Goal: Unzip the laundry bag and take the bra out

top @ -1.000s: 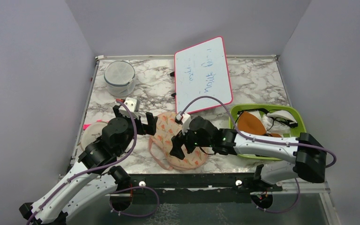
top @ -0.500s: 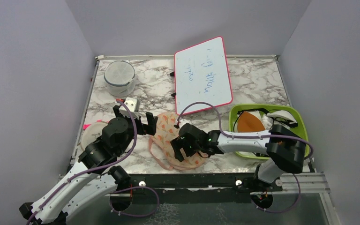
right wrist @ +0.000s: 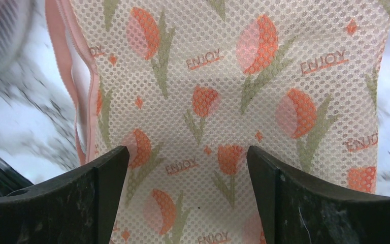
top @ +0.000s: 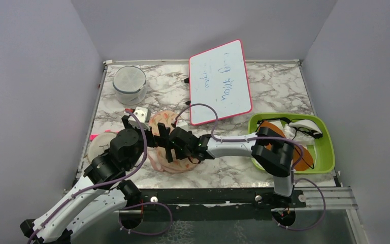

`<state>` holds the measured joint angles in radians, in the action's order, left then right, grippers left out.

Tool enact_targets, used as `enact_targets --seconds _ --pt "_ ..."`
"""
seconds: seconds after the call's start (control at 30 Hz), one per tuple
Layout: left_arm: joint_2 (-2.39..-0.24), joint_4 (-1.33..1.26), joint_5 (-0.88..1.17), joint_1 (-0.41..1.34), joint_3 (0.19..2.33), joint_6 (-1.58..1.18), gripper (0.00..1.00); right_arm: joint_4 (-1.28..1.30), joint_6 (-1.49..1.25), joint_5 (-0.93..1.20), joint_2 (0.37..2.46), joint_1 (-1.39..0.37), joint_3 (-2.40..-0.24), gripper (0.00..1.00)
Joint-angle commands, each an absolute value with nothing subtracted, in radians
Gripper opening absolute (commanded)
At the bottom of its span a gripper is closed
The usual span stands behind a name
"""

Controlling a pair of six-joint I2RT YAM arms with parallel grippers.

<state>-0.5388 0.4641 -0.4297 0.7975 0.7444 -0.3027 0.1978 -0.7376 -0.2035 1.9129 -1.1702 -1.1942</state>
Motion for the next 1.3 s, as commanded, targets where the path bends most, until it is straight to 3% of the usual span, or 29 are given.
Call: enact_targets --seconds 0.0,0.23,0.43,0.63,0.83,0.93,1.27 --pt "-0.521 0.475 -0.471 0.81 0.738 -0.314 0.99 0.176 -0.823 -0.254 2.003 -1.151 -1.31 0.86" --pt "-0.501 0.487 -0.502 0.829 0.74 -0.325 0.99 0.178 -0.737 -0.143 1.947 -1.091 -1.443 0.89" --pt "-0.487 0.491 -0.524 0.839 0.738 -0.33 0.99 0.168 -0.525 -0.191 1.702 -1.034 -1.29 0.99" --pt "-0.509 0.488 -0.532 0.838 0.738 -0.323 0.99 0.185 -0.385 -0.16 1.356 -0.764 -1.041 1.0" --pt "-0.597 0.427 -0.53 0.836 0.794 -0.237 0.99 0.298 -0.239 -0.052 1.076 -0.411 -1.03 1.0" --pt "-0.722 0.446 -0.59 0.824 0.956 -0.199 0.99 0.392 -0.227 -0.011 1.02 -0.271 -1.102 1.0" --pt "-1.083 0.526 -0.562 0.787 1.706 -0.037 0.99 0.593 -0.169 -0.069 0.866 -0.265 -1.431 1.0"
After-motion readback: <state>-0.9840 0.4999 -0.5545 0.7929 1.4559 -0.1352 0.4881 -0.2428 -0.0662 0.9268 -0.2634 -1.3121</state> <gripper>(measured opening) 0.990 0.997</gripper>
